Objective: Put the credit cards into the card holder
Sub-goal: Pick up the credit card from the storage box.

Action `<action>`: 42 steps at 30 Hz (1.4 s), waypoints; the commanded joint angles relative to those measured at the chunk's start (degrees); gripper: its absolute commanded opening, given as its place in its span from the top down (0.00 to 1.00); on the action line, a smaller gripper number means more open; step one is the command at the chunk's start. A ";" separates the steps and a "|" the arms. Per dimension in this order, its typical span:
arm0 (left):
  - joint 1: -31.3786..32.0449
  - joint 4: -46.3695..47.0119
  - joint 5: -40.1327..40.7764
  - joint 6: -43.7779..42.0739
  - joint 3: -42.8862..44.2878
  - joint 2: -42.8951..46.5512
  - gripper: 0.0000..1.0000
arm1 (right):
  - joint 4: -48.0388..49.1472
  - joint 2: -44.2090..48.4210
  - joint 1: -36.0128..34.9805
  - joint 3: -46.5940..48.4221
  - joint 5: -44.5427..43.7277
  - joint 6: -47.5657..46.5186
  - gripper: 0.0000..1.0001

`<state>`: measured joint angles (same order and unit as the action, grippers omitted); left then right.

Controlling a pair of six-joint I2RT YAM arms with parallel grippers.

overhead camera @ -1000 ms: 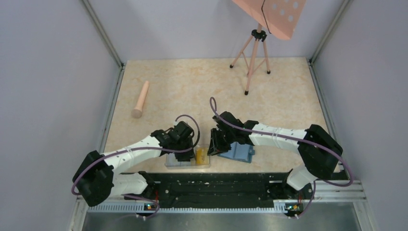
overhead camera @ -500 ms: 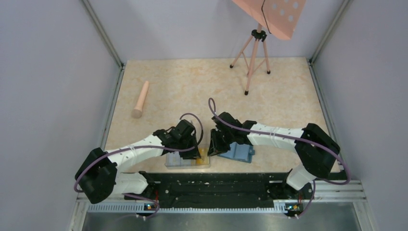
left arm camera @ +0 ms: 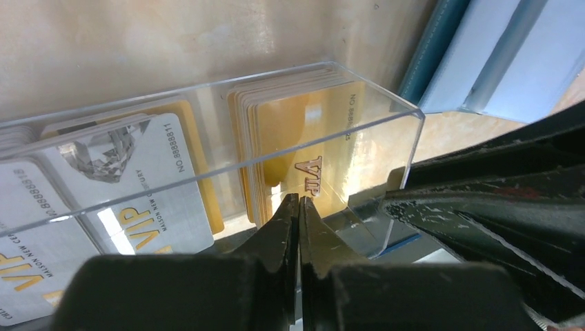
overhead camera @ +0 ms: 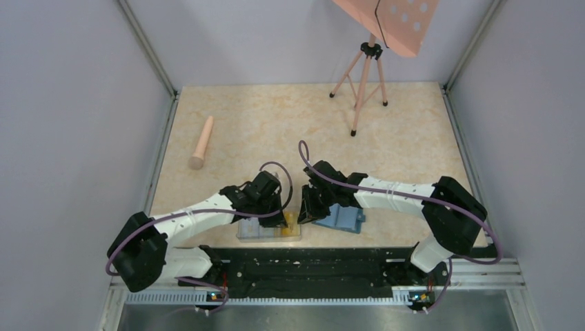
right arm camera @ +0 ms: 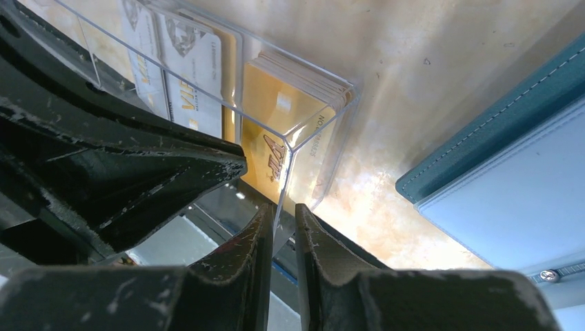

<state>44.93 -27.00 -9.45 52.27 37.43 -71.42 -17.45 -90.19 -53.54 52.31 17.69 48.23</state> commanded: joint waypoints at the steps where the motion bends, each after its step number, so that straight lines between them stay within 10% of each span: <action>1: 0.25 0.38 0.88 -0.76 2.02 3.01 0.95 | -0.21 -0.44 -0.91 2.26 -0.69 -0.22 0.83; 8: 0.34 -5.14 4.82 -1.88 3.04 0.47 0.65 | -0.21 -0.45 -0.87 2.16 -0.64 -0.25 0.83; 14: 2.08 -2.25 3.70 -1.67 3.34 -3.07 0.71 | -0.21 -0.42 -0.89 1.90 -0.68 -0.15 0.83; 21: 6.00 -4.34 6.47 -1.62 7.82 -6.42 1.00 | -0.21 -0.35 -0.93 1.63 -0.64 -0.16 0.83; 28: 8.66 -7.79 8.89 -0.84 11.43 -6.10 0.98 | -0.19 -0.21 -0.90 1.56 -0.55 -0.07 0.83; 35: 9.46 -9.95 9.85 -2.10 12.98 -7.96 0.67 | 0.10 -0.25 -0.95 1.31 -0.54 0.02 0.83; 42: 10.52 -13.03 11.30 -3.58 16.30 -13.06 0.66 | 0.32 -0.25 -0.91 0.91 -0.38 0.11 0.83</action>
<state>54.26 -39.07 1.17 49.91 49.54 -82.06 -18.55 -90.19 -53.52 52.31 17.23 48.14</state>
